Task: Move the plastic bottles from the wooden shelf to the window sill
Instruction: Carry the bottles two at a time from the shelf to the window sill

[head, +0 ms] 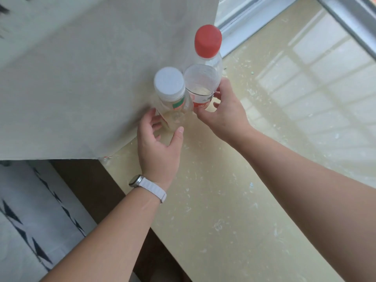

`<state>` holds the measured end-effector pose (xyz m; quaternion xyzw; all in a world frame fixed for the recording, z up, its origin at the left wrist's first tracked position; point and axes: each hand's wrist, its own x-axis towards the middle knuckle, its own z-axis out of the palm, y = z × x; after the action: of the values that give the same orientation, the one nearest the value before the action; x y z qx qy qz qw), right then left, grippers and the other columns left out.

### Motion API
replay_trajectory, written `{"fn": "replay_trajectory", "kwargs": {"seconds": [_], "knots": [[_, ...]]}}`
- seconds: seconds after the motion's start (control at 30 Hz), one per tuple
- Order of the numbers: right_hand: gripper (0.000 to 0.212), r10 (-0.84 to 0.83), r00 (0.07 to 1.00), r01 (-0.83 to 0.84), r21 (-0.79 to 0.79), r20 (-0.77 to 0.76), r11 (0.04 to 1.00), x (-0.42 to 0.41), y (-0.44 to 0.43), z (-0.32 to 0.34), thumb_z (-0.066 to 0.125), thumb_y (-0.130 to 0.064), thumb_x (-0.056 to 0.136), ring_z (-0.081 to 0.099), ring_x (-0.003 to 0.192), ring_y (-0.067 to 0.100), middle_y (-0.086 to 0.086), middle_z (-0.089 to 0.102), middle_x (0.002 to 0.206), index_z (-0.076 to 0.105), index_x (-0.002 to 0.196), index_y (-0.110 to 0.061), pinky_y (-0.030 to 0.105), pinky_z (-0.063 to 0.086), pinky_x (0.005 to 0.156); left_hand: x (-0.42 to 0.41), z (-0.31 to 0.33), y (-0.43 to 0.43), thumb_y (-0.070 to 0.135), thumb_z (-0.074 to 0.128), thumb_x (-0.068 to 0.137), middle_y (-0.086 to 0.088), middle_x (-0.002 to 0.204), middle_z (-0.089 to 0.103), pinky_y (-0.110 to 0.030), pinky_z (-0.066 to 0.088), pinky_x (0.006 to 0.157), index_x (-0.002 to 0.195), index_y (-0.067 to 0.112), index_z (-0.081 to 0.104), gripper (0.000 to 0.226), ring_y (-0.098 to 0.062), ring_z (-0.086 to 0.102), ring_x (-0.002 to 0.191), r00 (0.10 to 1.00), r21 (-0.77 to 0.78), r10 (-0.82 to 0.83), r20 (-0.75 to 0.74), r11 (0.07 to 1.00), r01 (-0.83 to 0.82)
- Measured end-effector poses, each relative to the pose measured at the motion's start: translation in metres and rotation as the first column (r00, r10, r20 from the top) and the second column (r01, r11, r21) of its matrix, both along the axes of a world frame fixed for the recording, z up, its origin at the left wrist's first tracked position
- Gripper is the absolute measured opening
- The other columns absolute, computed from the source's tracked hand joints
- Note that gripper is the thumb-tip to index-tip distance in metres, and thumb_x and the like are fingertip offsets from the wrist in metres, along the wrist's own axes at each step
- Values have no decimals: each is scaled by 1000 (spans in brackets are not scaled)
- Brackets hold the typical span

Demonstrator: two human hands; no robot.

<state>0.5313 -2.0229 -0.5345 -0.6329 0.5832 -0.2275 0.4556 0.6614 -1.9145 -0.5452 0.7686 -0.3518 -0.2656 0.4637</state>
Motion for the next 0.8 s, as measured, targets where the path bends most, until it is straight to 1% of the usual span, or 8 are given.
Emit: {"fn": "replay_trajectory", "kwargs": {"seconds": [0.1,0.2,0.33,0.4,0.5,0.6,0.7,0.8], "knots": [[68,15,1000,-15,9,-22,1000,-4,4,0,77,-39,78,51,121,2,-13,55,133,37,133,-36,28,45,98,3,1,4,20,80,82,0,127,58,-36,49,99,140,15,46,67,-12,57,115,1000,51,-14,7,999,14],[76,35,997,-33,32,-76,999,-13,14,8,74,-41,77,48,127,7,-11,50,141,33,141,-35,37,45,104,5,10,18,20,78,83,1,129,54,-38,47,103,140,17,44,66,-17,56,118,999,86,-48,20,995,46],[68,61,986,-57,27,-155,998,-29,31,36,68,-40,86,46,132,9,-10,47,147,36,145,-27,38,41,109,7,42,38,14,74,86,2,127,50,-26,39,106,139,10,48,59,-19,53,121,978,158,-162,132,977,140],[62,77,978,-77,9,-193,997,-39,41,54,62,-40,91,43,134,10,-11,44,149,37,146,-28,34,39,110,9,63,49,19,72,87,-4,129,53,-30,38,106,137,9,52,55,-24,52,124,946,194,-247,209,959,207],[57,126,953,-135,-11,-274,991,-54,58,84,56,-39,96,42,135,13,-9,41,151,37,148,-27,28,35,105,17,94,62,36,61,87,-14,133,57,-42,41,107,133,6,58,55,-31,53,126,856,269,-393,335,911,313],[54,177,918,-205,-42,-355,978,-67,79,117,54,-42,96,43,132,19,-7,41,151,40,146,-26,35,40,101,23,132,71,46,50,85,-14,137,58,-47,41,105,132,9,60,60,-34,52,127,740,355,-502,448,859,369],[53,200,898,-249,-78,-392,965,-75,101,158,53,-44,96,39,134,18,-8,40,152,43,145,-24,36,40,103,29,174,78,42,57,88,-13,140,56,-50,37,108,137,13,58,57,-34,49,130,628,447,-593,504,801,398],[54,218,860,-310,-133,-461,941,-80,122,199,53,-44,96,37,137,21,-2,41,152,45,145,-21,36,35,109,33,211,85,35,66,90,-12,144,52,-49,31,112,140,14,54,56,-33,45,135,548,493,-637,543,769,406]]}}
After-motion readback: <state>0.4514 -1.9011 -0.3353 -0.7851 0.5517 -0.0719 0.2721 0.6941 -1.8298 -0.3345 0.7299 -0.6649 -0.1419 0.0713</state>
